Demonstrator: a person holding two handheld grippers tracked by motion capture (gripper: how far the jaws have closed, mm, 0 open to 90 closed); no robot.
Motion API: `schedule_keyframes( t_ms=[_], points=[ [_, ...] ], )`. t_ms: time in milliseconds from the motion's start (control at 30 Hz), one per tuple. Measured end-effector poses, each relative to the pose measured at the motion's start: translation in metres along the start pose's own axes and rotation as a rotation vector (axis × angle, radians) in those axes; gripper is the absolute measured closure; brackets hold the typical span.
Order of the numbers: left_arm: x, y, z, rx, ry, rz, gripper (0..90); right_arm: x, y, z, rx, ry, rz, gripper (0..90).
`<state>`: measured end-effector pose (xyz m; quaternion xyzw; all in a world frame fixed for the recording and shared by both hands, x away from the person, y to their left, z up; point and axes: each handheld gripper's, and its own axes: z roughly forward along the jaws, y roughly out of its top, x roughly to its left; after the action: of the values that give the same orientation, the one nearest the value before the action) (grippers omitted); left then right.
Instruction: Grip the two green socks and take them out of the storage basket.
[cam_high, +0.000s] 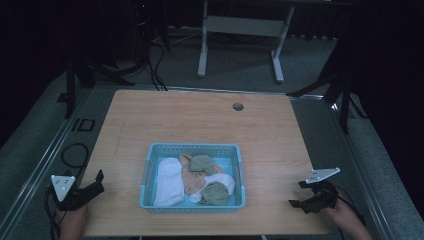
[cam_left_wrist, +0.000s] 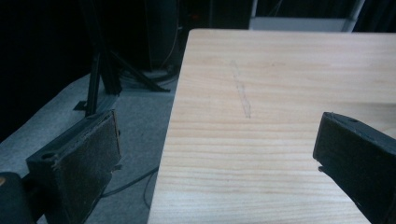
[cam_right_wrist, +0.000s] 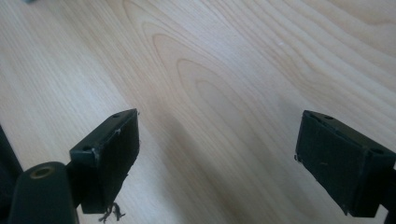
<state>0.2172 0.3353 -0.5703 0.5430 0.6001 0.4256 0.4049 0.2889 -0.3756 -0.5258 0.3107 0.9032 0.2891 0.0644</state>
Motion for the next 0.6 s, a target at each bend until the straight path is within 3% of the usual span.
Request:
schedule_keyframes(
  t_ms=[133, 200, 233, 333, 400, 433, 600],
  points=[
    [0.0, 0.0, 0.0, 0.002, -0.005, 0.001, 0.4, 0.001, 0.005, -0.007, 0.029, 0.012, -0.01, 13.8],
    [-0.001, 0.0, 0.0, 0.004, 0.007, 0.011, 0.4, 0.003, 0.008, -0.011, 0.054, -0.013, -0.031, 13.9],
    [-0.002, 0.0, 0.0, 0.004, -0.005, 0.025, 0.4, 0.003, 0.01, -0.014, 0.072, 0.028, -0.024, 13.8],
    [-0.002, 0.0, 0.001, 0.01, -0.003, 0.024, 0.4, 0.005, 0.013, -0.016, 0.088, 0.033, -0.038, 13.9],
    [0.0, 0.0, 0.0, 0.005, 0.003, 0.007, 0.3, 0.008, 0.017, -0.016, 0.109, 0.006, -0.056, 14.3],
    [0.0, 0.0, 0.0, 0.009, -0.008, 0.009, 0.4, 0.011, 0.021, -0.015, 0.141, 0.049, -0.065, 14.2],
    [0.0, 0.0, 0.0, 0.011, -0.01, 0.012, 0.4, 0.019, 0.031, -0.013, 0.19, 0.045, -0.104, 14.0]
  ],
)
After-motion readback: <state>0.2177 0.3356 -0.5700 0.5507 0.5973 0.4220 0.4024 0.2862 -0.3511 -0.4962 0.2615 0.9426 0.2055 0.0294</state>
